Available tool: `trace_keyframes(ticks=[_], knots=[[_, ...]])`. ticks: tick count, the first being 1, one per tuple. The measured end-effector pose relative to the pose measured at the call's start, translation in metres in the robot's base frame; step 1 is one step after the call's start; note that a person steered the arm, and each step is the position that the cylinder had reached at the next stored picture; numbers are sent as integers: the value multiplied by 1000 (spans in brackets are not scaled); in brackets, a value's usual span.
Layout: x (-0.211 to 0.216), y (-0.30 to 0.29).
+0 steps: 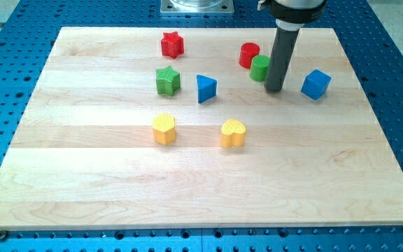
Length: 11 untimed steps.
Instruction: Separate the red and green circles
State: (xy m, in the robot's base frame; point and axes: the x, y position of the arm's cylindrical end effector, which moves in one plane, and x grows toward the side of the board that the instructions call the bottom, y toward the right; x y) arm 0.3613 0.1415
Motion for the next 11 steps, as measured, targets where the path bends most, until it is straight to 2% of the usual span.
trace_keyframes(ticks=[2, 3, 5, 7, 9, 11], knots=[[-38, 1], [-38, 17], [-80, 16], [-80, -37], [-57, -29], [-79, -36]])
